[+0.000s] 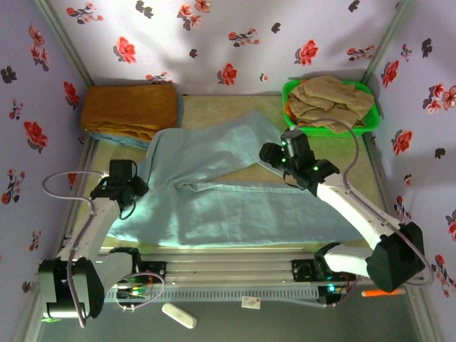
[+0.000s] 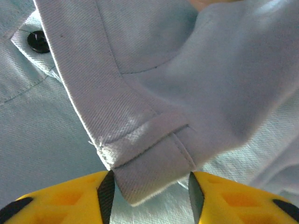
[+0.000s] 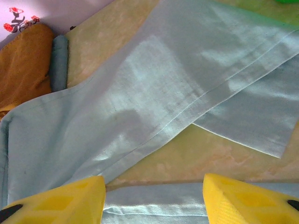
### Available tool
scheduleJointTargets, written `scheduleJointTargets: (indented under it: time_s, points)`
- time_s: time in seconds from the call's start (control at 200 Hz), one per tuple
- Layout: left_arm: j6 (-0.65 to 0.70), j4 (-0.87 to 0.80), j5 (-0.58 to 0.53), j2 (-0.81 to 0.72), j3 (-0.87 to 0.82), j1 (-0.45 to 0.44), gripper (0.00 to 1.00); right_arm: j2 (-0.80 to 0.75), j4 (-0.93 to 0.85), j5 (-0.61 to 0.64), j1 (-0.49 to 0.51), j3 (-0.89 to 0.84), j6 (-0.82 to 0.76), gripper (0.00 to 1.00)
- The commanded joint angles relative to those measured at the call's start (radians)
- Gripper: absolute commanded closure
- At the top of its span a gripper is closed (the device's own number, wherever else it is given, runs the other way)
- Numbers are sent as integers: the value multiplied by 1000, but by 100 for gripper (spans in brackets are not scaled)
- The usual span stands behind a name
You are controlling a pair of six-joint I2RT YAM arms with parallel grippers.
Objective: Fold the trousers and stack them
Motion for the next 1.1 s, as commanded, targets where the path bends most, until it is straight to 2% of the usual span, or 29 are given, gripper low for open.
scheduleJointTargets:
  time_s: [0.0,0.12,0.295,0.445,0.6,0.62,0.665,0.68,0.695,0.71,0.78,0.855,0.985,1.04,1.095]
  points:
    - [4,83,-45,26,1,-4,71,-63,-21,16,-12,-13,4,43]
    - [19,81,-48,27,19,-4,100,-110,-45,39,-16,-20,-5,42]
    - [39,8,-91,27,130,19,100,-130,-58,43,-20,-21,-15,42]
    - [89,-41,-75,131,365,149,100,-111,-60,38,-22,-21,-21,42]
    - [117,-54,-11,354,670,315,100,-98,-72,24,-29,-25,-22,42]
    - [112,-48,7,388,703,336,89,-99,-73,18,-28,-25,-22,42]
    - [95,-26,70,466,766,378,33,-97,-83,5,-30,-24,-28,39]
    - [84,-27,89,493,789,390,19,-97,-88,-1,-30,-24,-30,38]
    - [72,-35,106,520,813,402,8,-99,-95,-2,-30,-21,-32,38]
    - [59,-47,133,547,835,414,2,-99,-105,-5,-30,-21,-35,37]
    - [39,-114,265,650,934,448,0,-113,-142,0,-30,-21,-49,33]
    - [19,-148,295,647,937,442,0,-138,-168,20,-31,-40,-59,30]
    - [-80,14,292,403,639,372,0,-147,-181,70,-38,-96,-62,28]
    - [-110,89,289,273,493,302,0,-126,-176,84,-55,-110,-58,29]
    - [-138,144,269,168,355,195,1,-87,-165,90,-82,-120,-53,31]
